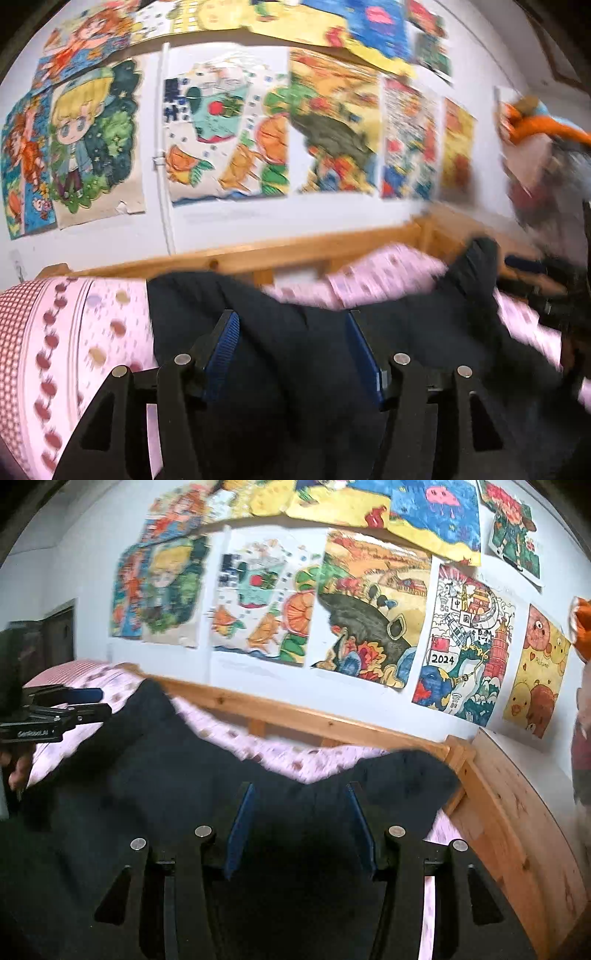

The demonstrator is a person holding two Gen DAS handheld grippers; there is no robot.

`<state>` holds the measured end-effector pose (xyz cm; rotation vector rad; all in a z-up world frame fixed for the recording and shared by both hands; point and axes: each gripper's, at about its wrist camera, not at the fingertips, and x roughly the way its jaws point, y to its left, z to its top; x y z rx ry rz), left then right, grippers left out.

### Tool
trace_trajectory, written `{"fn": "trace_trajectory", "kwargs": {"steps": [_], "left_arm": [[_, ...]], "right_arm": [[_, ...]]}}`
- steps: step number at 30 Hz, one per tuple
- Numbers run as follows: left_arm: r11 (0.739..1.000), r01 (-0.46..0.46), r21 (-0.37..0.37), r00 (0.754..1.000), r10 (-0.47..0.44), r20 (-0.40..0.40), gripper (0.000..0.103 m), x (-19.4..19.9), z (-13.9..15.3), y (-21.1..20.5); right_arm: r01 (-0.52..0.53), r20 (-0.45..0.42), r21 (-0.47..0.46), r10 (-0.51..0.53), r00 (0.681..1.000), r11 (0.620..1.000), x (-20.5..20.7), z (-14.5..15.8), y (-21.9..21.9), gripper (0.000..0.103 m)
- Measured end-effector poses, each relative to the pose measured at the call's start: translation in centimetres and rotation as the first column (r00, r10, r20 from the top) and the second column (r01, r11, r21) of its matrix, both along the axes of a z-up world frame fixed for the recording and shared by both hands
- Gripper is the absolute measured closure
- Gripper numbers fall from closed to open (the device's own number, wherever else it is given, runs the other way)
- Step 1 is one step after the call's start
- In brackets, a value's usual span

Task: Fold large clothes
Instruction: 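Lay the lifted hem over the collar with both tools and release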

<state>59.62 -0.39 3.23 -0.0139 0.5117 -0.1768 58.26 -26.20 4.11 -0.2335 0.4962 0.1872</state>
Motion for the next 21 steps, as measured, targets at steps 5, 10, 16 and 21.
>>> {"fn": "trace_trajectory", "kwargs": {"steps": [5, 10, 16, 21], "left_arm": [[0.996, -0.07, -0.051, 0.997, 0.069, -0.025, 0.046, 5.2, -1.1, 0.0], [0.974, -0.216, -0.063, 0.966, 0.204, -0.162, 0.063, 8.3, -4.8, 1.4], [0.954, -0.266, -0.136, 0.943, 0.228, -0.244, 0.064, 9.1, -8.8, 2.9], [0.953, -0.29, -0.091, 0.916, 0.248, -0.314, 0.064, 10.2, -10.9, 2.5]], "right_arm": [[0.128, -0.027, -0.036, -0.129, 0.991, 0.991, 5.1, -1.9, 0.6, 0.064], [0.284, -0.069, -0.015, -0.284, 0.956, 0.959, 7.6, -4.4, -1.8, 0.085], [0.326, -0.148, 0.072, -0.313, 0.938, 0.943, 8.3, -8.7, -4.1, 0.092], [0.34, -0.241, 0.144, -0.3, 0.923, 0.929, 9.2, -11.9, -5.5, 0.094]]}}
